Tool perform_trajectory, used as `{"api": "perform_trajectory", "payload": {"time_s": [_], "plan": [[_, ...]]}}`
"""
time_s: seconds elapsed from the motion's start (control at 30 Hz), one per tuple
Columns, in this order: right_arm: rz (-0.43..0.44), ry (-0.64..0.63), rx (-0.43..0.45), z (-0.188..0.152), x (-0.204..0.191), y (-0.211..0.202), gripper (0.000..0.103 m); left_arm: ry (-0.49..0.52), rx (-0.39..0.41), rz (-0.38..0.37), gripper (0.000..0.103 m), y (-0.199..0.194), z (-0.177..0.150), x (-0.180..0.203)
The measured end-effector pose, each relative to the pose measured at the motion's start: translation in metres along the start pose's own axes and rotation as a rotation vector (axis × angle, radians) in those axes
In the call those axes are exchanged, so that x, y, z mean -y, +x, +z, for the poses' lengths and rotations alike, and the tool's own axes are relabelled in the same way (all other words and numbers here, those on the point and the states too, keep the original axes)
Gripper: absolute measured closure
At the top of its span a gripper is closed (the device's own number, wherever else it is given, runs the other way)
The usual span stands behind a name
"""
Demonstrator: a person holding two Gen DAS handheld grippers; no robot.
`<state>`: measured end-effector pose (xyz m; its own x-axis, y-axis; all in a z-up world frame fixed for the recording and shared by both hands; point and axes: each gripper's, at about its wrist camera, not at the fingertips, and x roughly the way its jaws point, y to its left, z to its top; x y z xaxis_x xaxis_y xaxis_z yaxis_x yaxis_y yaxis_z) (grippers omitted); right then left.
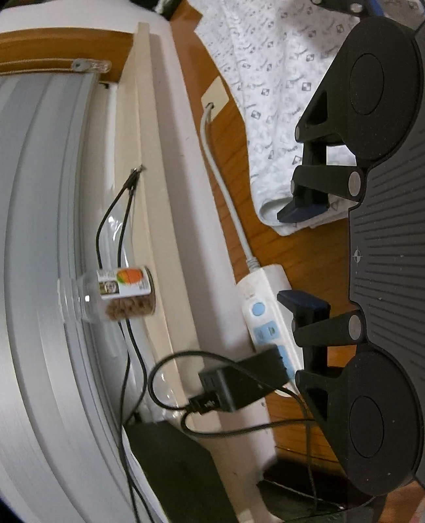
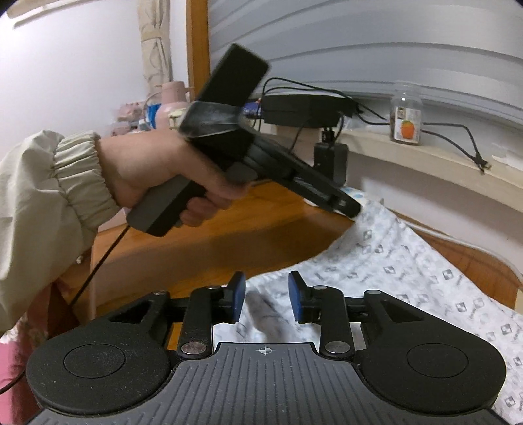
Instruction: Fold clothes
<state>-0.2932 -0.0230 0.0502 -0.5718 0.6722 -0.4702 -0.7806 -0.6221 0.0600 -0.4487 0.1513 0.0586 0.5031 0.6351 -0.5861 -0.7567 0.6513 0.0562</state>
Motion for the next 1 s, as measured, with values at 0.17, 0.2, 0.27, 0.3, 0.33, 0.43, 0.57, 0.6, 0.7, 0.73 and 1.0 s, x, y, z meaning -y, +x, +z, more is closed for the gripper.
{"api": "perform_trajectory", "payload": {"time_s": [0.17, 0.2, 0.27, 0.3, 0.33, 0.43, 0.57, 0.6, 0.7, 0.73, 1.0], "plan": [[-0.016, -0.009, -0.006, -0.003, 0.011, -0.013, 0.072, -0.021, 0.035, -0.026, 0.040, -0.013, -0.003, 0.003], [-0.017, -0.016, -0.014, -0.004, 0.013, -0.013, 0.072, -0.019, 0.044, -0.030, 0.036, -0.016, -0.005, 0.006], [-0.010, -0.028, -0.032, -0.009, 0.014, -0.016, 0.072, -0.016, 0.056, -0.038, 0.035, -0.021, -0.007, 0.010], [-0.003, -0.038, -0.042, -0.011, 0.012, -0.016, 0.072, -0.017, 0.059, -0.042, 0.035, -0.023, -0.009, 0.011], [0.006, -0.049, -0.053, -0.012, 0.010, -0.016, 0.071, -0.019, 0.063, -0.046, 0.035, -0.024, -0.010, 0.013], [0.008, -0.112, -0.064, -0.013, -0.007, -0.017, 0.068, -0.031, 0.077, -0.056, 0.034, -0.028, -0.012, 0.016], [-0.062, -0.214, -0.085, -0.007, -0.026, -0.004, 0.070, -0.043, 0.095, -0.068, 0.033, -0.031, -0.011, 0.019], [-0.085, -0.241, -0.099, -0.006, -0.029, 0.002, 0.071, -0.042, 0.099, -0.072, 0.033, -0.031, -0.010, 0.021], [-0.083, -0.255, -0.094, -0.004, -0.033, 0.009, 0.099, -0.037, 0.111, -0.087, 0.032, -0.033, -0.009, 0.026], [-0.072, -0.247, -0.082, -0.002, -0.035, 0.008, 0.099, -0.036, 0.115, -0.092, 0.031, -0.033, -0.009, 0.028], [0.023, -0.170, -0.060, -0.005, -0.035, -0.005, 0.072, -0.061, 0.173, -0.172, 0.027, -0.027, 0.011, 0.060]]}}
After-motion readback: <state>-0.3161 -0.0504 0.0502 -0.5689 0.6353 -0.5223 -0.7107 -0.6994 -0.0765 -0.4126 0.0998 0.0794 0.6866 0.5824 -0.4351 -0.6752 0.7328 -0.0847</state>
